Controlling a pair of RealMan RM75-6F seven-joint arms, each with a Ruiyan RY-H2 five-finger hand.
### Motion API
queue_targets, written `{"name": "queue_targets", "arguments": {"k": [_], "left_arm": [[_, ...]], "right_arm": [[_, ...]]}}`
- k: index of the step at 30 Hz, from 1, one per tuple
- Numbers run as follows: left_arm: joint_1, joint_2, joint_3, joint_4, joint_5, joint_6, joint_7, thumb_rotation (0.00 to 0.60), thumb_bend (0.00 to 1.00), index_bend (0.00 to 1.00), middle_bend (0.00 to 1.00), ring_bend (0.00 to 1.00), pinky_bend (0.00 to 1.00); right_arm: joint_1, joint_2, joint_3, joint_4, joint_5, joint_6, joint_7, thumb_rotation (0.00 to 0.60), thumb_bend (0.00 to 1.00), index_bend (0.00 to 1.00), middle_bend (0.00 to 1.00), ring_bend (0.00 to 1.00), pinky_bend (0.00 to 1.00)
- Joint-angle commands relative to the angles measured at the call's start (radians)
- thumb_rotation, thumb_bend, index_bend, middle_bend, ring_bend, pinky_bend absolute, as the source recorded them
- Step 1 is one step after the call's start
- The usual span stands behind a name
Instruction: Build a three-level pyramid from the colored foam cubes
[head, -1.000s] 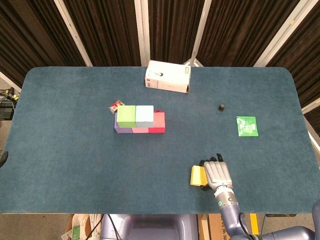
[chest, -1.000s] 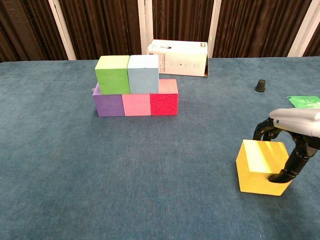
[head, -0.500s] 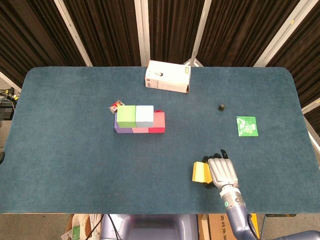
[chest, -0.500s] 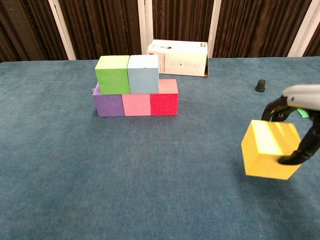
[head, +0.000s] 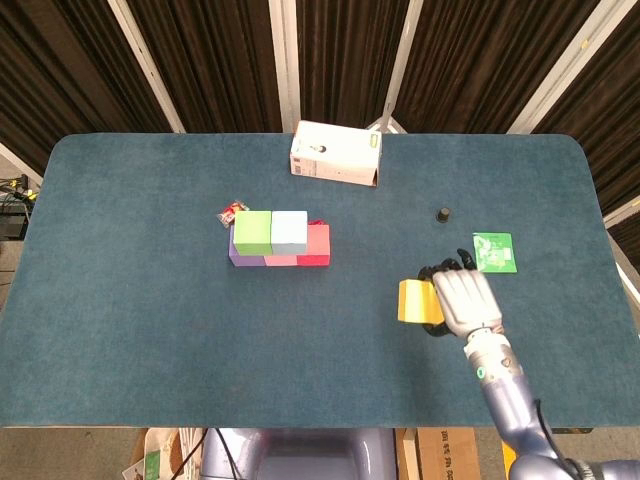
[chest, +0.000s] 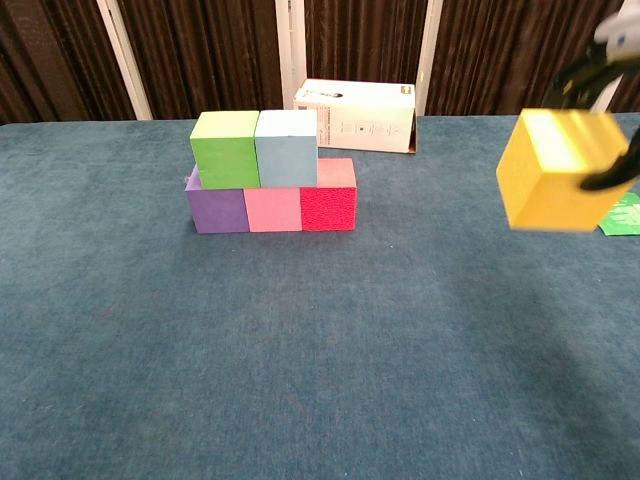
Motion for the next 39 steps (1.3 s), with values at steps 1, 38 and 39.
{"name": "queue_targets", "arguments": {"k": [1, 38, 39], "left_arm": [[-0.002, 0.007, 0.0, -0.008, -0.013, -0.011, 0.015, 0.6, 0.32, 0.19, 0.0, 0.0, 0.0], [0.025, -0.009, -0.067, 0.045, -0.041, 0.067, -0.075, 0.6, 0.26, 0.15, 0.0, 0.0, 0.0], [0.025, -0.009, -0.068, 0.046, -0.042, 0.066, -0.074, 0.6, 0.26, 0.15, 0.0, 0.0, 0.0]], "right_arm": [[0.139, 0.159, 0.12, -0.001, 0.245, -0.148, -0.002, 0.6, 0.34, 0.41, 0.4, 0.2, 0.0], [0.825, -0.26, 0.243, 0.776, 1.024, -0.244, -0.385, 0.6, 0.34, 0.43, 0.4, 0.2, 0.0], [0.824, -0.266, 0.247, 0.786, 1.022, -0.248, -0.389, 0.6, 0.34, 0.43, 0.4, 0.2, 0.0]]}}
